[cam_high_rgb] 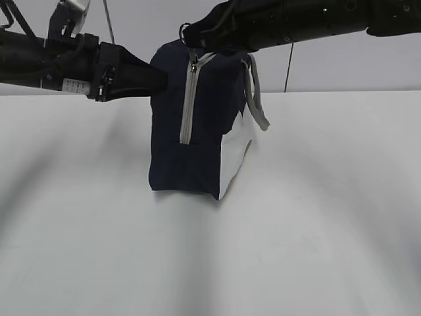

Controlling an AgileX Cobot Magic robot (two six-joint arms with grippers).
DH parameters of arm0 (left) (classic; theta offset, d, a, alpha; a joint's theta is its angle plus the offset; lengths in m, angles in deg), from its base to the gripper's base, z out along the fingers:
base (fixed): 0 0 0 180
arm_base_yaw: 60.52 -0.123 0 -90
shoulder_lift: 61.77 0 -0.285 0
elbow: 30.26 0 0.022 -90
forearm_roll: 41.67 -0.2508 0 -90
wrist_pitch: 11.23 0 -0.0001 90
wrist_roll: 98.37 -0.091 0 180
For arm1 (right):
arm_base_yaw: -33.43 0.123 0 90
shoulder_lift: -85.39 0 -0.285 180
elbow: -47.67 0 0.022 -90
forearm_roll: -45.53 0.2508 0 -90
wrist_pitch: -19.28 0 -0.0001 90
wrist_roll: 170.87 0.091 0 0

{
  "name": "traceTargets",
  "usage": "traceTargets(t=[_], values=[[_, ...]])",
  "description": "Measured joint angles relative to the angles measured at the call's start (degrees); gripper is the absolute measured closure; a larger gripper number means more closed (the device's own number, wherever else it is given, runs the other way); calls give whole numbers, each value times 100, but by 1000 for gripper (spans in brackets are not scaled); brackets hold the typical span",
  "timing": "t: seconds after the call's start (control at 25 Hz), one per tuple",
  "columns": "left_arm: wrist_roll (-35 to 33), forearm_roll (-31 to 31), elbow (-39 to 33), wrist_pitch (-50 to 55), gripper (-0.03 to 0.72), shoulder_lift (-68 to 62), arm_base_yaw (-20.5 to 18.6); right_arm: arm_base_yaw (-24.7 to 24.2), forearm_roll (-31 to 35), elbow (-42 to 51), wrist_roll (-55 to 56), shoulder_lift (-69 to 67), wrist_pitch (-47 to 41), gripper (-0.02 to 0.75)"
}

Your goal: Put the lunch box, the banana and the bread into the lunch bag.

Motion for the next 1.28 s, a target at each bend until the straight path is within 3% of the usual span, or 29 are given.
traceTargets(t=[0.48, 0.68, 1.0, 1.28], values=[[-33, 48, 11, -131, 464, -20, 260, 0, -42, 0, 48, 0, 11, 754], [-33, -62, 11, -198, 673, -20, 285, 0, -47, 0, 48, 0, 21, 754], [64, -334, 32, 58, 685, 34, 285, 0, -242, 0, 292, 34, 54, 754], [565, -1047, 32, 129, 686, 510, 285, 0, -623, 0, 675, 366, 256, 754]])
